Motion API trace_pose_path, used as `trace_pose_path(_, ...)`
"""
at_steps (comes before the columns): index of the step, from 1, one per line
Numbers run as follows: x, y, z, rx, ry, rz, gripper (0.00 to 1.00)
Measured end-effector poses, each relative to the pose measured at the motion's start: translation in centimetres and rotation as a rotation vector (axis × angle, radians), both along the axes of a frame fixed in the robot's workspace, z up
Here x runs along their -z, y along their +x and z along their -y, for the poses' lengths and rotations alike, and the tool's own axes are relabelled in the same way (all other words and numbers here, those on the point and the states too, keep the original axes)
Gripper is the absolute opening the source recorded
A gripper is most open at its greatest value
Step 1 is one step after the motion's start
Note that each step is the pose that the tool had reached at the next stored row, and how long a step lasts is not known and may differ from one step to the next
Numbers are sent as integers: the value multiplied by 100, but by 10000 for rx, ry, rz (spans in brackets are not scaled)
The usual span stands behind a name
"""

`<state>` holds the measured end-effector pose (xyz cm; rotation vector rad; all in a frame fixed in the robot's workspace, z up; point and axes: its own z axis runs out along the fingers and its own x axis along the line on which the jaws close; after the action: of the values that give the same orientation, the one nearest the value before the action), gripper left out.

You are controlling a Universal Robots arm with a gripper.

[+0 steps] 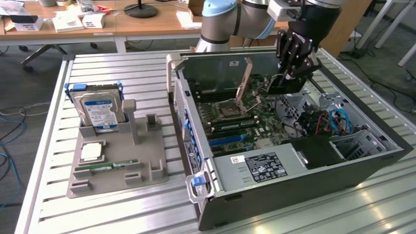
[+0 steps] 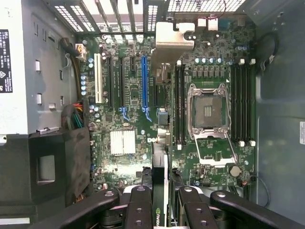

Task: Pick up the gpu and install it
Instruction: 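Insert the gpu into the slot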

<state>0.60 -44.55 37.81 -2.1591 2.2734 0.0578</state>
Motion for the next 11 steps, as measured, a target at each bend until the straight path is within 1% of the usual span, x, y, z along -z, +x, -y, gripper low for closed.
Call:
trace_pose_path(7,82,-2,0,0,1,0,26)
trace_pose_path(11,95,-3,0,0,-1,-1,26)
